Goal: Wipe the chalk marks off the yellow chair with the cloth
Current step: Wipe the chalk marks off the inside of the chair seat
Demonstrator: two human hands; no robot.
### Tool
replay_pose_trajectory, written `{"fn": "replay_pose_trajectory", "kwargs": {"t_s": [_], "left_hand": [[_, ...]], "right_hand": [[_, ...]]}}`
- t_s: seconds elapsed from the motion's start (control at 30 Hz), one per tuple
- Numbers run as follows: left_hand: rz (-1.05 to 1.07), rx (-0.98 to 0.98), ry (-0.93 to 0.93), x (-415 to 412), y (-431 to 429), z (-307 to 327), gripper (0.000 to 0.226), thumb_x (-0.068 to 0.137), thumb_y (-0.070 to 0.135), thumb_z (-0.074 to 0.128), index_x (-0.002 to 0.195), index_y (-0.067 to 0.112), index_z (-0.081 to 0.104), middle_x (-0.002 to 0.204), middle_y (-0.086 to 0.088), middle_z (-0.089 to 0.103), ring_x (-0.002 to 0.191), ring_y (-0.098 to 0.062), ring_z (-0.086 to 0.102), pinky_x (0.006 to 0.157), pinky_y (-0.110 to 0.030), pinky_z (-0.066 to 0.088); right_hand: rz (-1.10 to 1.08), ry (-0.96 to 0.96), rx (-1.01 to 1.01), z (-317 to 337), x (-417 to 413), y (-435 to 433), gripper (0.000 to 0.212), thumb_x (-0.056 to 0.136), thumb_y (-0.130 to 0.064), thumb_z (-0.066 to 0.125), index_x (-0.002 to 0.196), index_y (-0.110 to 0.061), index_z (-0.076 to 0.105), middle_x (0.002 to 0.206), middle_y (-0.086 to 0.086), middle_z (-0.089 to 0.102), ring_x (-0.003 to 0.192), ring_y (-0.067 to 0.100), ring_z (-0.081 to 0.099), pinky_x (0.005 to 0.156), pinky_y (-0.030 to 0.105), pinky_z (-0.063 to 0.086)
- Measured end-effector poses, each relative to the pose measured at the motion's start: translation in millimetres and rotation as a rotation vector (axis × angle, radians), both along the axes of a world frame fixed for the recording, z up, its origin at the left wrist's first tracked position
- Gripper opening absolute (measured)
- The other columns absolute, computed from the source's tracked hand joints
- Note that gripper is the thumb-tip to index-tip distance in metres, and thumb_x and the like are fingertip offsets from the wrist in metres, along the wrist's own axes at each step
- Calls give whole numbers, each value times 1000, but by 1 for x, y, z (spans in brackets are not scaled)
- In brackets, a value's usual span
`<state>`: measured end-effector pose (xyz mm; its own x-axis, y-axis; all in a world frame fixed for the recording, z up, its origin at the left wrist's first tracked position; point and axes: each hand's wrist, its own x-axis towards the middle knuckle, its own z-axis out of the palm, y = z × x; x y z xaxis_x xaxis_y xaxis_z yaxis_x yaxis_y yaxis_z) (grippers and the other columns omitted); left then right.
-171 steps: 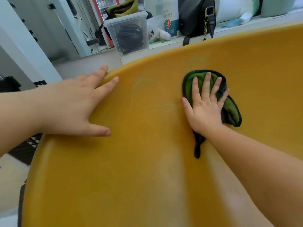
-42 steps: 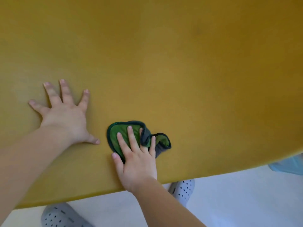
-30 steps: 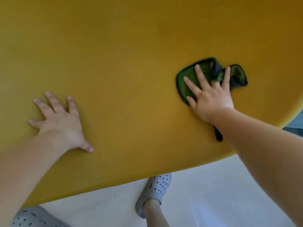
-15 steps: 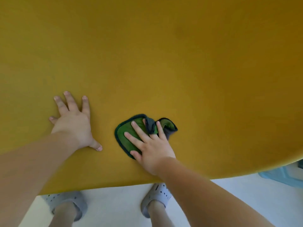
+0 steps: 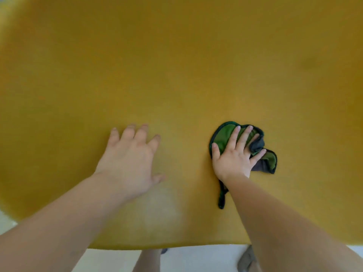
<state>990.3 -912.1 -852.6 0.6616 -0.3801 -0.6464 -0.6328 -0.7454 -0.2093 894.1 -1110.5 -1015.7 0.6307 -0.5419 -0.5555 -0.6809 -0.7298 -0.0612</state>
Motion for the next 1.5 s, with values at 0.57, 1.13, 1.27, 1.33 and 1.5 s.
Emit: {"fn": "replay_pose_trajectory", "kwargs": {"t_s": [0.57,1.13,1.27,1.33,1.5], "left_hand": [[1306,-1386,-80,55,200,89,48,92,43,33,106,17,70,86,-3,74,81,-28,69,68,-42,54],[1408,-1295,-110,52,188,96,63,96,56,18,84,28,73,82,6,73,83,-11,67,74,-33,50],[1328,-1037,-171,69,173,111,48,101,47,35,81,19,69,77,1,67,76,-15,62,63,-27,44],[1183,-926,-235,84,162,111,37,97,50,43,98,19,64,92,2,65,81,-15,60,65,-28,44],[898,-975,-224,133,114,105,47,99,45,40,138,19,44,137,-3,46,121,-22,49,103,-40,42]], "right_hand": [[48,-401,1085,207,21,301,66,107,-50,22,144,-52,-32,156,-39,-32,149,-6,-27,127,41,-4],[927,-696,26,234,227,222,50,105,-42,33,141,-22,61,163,3,38,156,27,23,124,63,0],[687,-555,-187,244,285,131,59,107,-46,18,129,-23,67,159,3,45,153,27,31,125,61,-1],[496,-521,-249,250,297,91,63,106,-47,14,128,-21,67,156,4,49,152,28,32,125,62,-2],[433,-483,-184,248,283,135,53,105,-52,18,142,-40,54,165,-1,33,158,31,9,120,69,-10]]}}
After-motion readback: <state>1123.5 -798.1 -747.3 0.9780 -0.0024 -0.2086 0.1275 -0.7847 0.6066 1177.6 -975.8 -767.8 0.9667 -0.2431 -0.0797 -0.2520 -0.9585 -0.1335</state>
